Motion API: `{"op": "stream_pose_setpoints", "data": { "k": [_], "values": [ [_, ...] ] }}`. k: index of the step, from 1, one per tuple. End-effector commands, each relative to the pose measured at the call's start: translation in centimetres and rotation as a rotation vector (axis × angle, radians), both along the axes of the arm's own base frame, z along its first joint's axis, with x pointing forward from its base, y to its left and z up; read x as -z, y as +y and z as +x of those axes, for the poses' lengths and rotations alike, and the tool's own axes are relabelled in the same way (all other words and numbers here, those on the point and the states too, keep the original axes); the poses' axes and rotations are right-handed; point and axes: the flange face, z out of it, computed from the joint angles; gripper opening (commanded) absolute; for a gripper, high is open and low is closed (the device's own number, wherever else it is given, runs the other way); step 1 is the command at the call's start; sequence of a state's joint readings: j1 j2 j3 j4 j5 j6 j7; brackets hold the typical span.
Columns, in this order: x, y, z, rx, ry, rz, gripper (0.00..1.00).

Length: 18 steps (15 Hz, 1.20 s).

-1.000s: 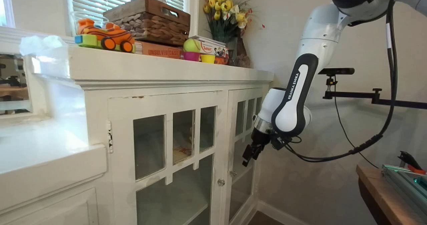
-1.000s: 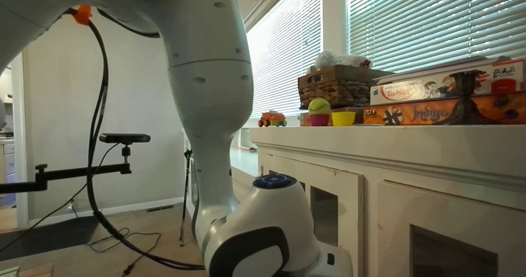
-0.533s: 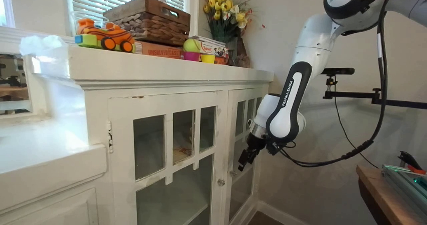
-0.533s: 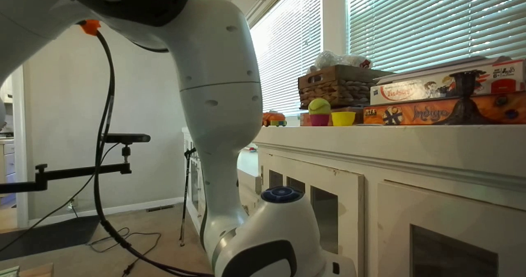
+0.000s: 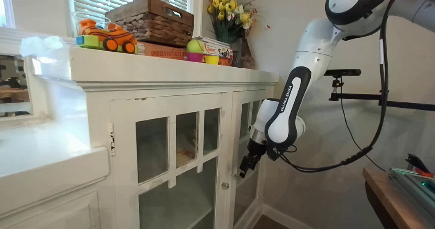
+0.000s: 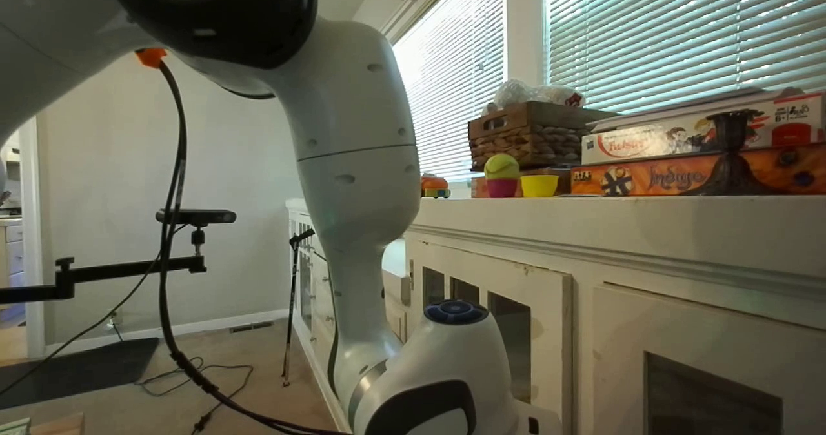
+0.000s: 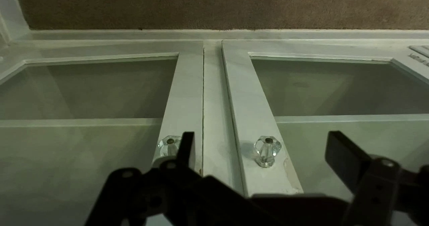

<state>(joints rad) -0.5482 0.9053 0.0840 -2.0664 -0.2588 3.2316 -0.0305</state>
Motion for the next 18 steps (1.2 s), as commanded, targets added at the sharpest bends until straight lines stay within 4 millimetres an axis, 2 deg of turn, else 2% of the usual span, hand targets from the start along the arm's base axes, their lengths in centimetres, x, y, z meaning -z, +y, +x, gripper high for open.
{"op": "stream_pose_setpoints", "data": {
  "k": [1,6,11,18],
  "values": [
    [0.0,0.2,0.1,-0.001,0.001,-0.002,1.00],
    [0.0,0.1,0.1,-0.001,0.005,-0.004,1.00],
    [3.1,-1.1,2.4,0.018,0.014,-0.056,1.00],
    [5.9,-0.2,4.7,0.018,0.051,-0.025,1.00]
  ]
}}
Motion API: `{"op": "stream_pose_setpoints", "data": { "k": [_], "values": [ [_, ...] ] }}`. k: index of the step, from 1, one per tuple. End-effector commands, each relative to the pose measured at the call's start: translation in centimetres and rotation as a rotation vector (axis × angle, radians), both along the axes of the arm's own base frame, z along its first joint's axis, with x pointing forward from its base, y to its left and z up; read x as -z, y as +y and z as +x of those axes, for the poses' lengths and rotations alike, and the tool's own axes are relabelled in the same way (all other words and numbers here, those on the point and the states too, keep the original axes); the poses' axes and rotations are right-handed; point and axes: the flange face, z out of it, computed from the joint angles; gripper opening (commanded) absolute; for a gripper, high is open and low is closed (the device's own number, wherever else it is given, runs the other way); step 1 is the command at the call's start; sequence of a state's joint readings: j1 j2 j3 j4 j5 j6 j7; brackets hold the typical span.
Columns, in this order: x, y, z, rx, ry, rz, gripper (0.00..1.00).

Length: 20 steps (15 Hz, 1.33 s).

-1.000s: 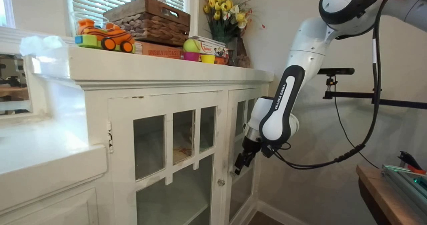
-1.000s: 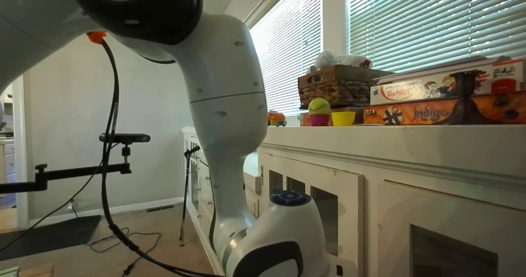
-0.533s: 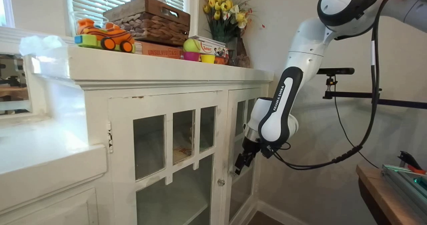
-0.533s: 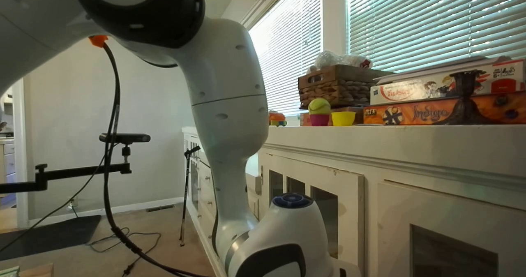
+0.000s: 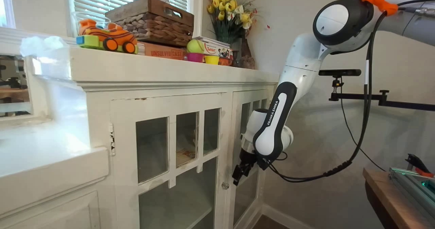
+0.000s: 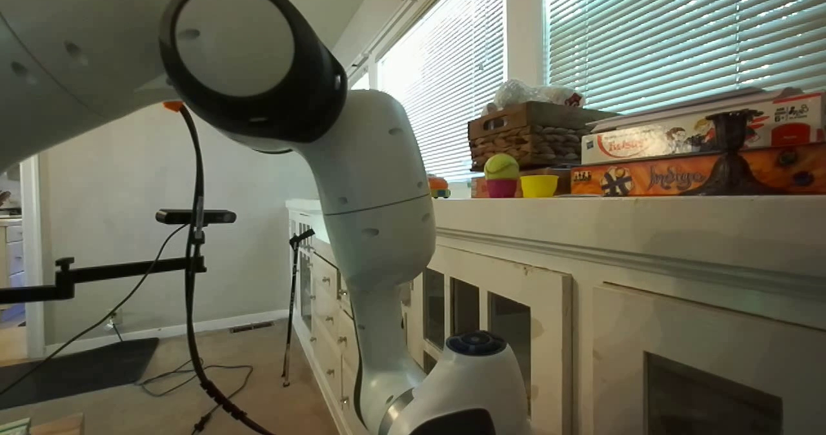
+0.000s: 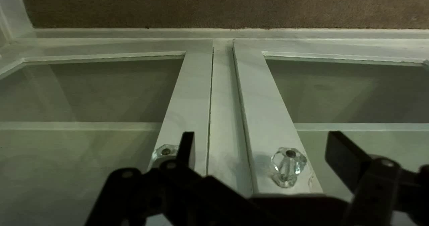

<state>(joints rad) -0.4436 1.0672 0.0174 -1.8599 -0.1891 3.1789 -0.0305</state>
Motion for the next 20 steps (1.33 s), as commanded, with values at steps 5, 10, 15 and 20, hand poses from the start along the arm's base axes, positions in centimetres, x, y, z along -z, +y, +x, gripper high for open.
{"op": "stream_pose_setpoints", "data": {
  "k": [5,10,15,20],
  "values": [
    [2.3,0.1,2.4,0.014,0.022,0.018,1.00],
    [3.1,0.7,3.3,0.005,0.020,0.027,1.00],
    [3.6,1.4,3.8,0.000,0.040,0.034,1.00],
    [4.0,1.6,4.2,0.002,0.049,0.035,0.51]
  ]
}}
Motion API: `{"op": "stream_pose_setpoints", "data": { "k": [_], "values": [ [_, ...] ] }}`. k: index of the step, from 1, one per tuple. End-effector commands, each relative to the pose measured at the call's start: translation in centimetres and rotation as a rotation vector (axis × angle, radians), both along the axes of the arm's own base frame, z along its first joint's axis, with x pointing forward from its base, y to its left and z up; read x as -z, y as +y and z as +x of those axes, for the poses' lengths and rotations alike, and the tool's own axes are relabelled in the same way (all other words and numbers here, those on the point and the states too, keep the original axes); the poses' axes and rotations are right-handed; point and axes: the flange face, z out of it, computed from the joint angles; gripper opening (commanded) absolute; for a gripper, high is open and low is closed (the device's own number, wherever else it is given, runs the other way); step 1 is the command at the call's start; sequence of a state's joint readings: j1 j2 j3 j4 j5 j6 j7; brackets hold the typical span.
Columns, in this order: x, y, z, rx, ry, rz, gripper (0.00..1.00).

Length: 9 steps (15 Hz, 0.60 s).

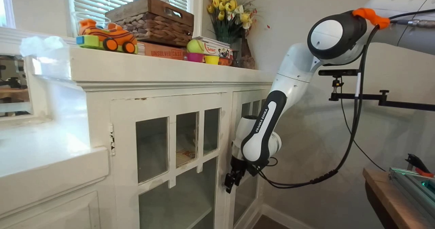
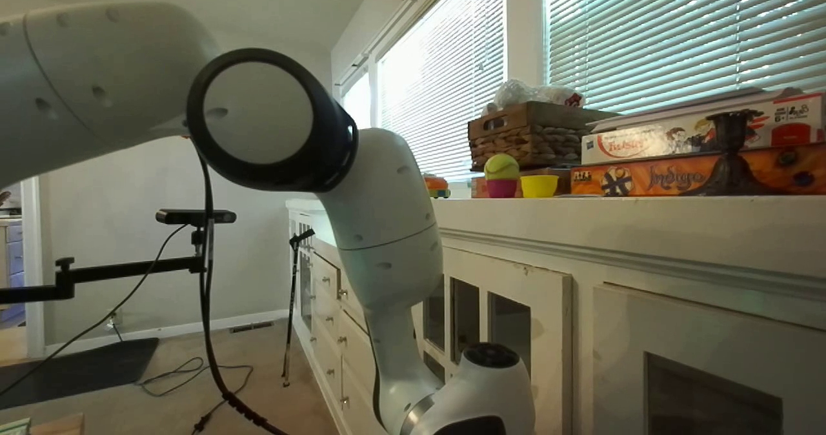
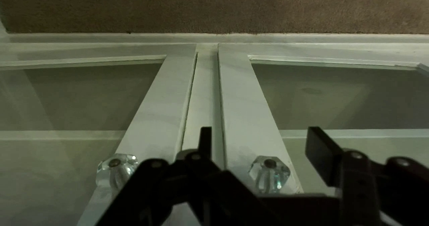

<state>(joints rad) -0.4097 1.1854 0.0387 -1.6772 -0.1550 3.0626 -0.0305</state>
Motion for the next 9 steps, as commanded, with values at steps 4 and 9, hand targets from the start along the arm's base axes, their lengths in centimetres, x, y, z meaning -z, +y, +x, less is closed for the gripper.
{"op": "stream_pose_setpoints", "data": {
  "k": [4,9],
  "values": [
    [1.07,-0.01,0.94,0.004,-0.001,0.004,0.22],
    [0.97,-0.08,1.14,0.000,-0.005,-0.003,0.50]
  ]
}}
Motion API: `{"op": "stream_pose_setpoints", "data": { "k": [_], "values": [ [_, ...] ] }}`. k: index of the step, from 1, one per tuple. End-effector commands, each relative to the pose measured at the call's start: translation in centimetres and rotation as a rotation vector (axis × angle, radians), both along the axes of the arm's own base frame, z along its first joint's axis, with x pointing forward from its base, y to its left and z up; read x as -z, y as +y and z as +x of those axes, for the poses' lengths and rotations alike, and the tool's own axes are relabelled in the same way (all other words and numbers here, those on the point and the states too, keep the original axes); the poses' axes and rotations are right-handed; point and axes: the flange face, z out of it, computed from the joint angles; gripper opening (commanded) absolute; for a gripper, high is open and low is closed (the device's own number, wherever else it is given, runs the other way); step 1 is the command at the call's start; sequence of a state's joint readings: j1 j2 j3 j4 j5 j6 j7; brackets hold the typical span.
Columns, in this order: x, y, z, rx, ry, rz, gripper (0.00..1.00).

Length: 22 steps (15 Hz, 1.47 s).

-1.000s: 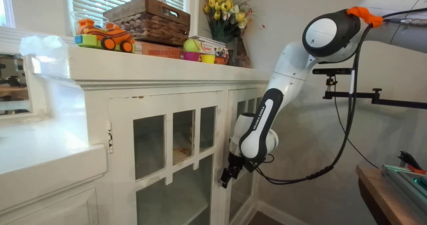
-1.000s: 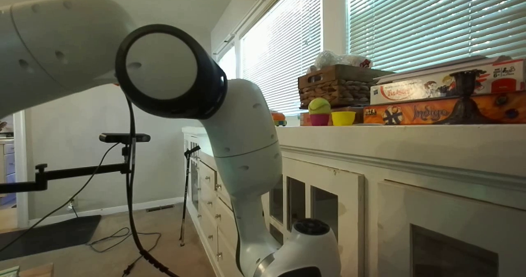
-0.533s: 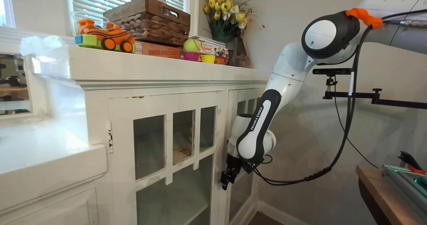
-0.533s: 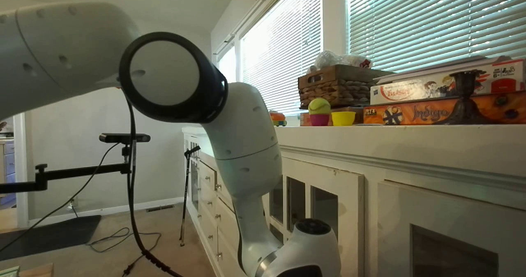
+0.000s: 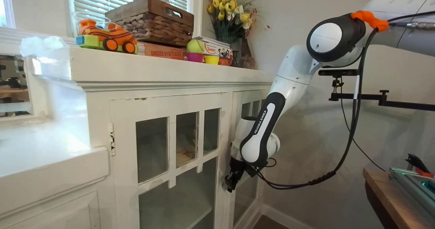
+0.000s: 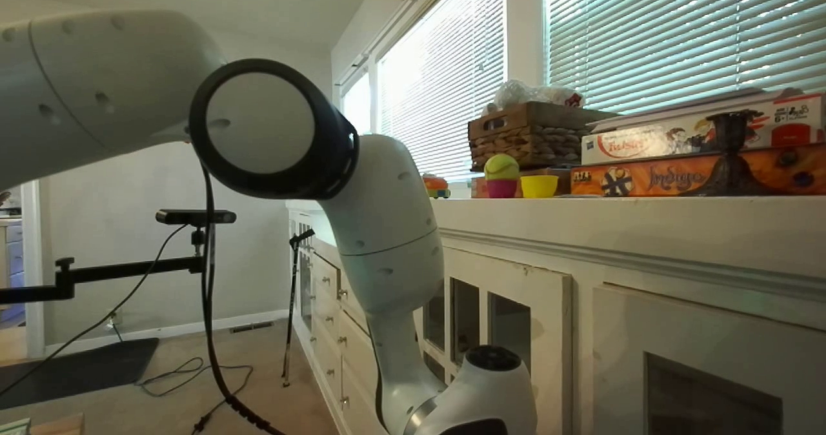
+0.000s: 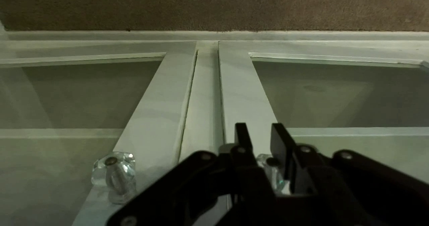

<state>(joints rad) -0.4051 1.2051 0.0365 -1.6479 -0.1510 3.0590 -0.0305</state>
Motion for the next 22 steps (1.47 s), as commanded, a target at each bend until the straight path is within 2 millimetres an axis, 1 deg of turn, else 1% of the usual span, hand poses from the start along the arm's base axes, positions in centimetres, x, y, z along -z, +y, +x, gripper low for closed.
{"op": "stream_pose_setpoints", "data": {
  "k": [1,2,4,7,9,14,15,16,17,18,22],
  "values": [
    [0.6,0.0,0.8,-0.001,-0.001,0.000,0.55],
    [0.6,0.0,0.8,-0.002,-0.002,0.000,0.63],
    [0.6,0.0,0.9,-0.003,-0.003,0.000,0.75],
    [0.8,0.1,1.0,-0.003,-0.006,0.003,0.98],
    [0.9,0.1,1.1,-0.003,-0.010,0.007,1.00],
    [1.1,0.0,1.6,-0.005,-0.026,0.006,1.00],
    [1.1,0.0,1.7,-0.005,-0.026,0.006,0.88],
    [1.2,-0.1,1.7,-0.004,-0.027,0.005,0.72],
    [1.2,-0.1,1.8,-0.004,-0.028,0.004,0.66],
    [1.2,-0.1,1.8,-0.003,-0.029,0.004,0.57],
    [1.3,-0.2,1.8,-0.004,-0.031,0.003,0.28]
  ]
}}
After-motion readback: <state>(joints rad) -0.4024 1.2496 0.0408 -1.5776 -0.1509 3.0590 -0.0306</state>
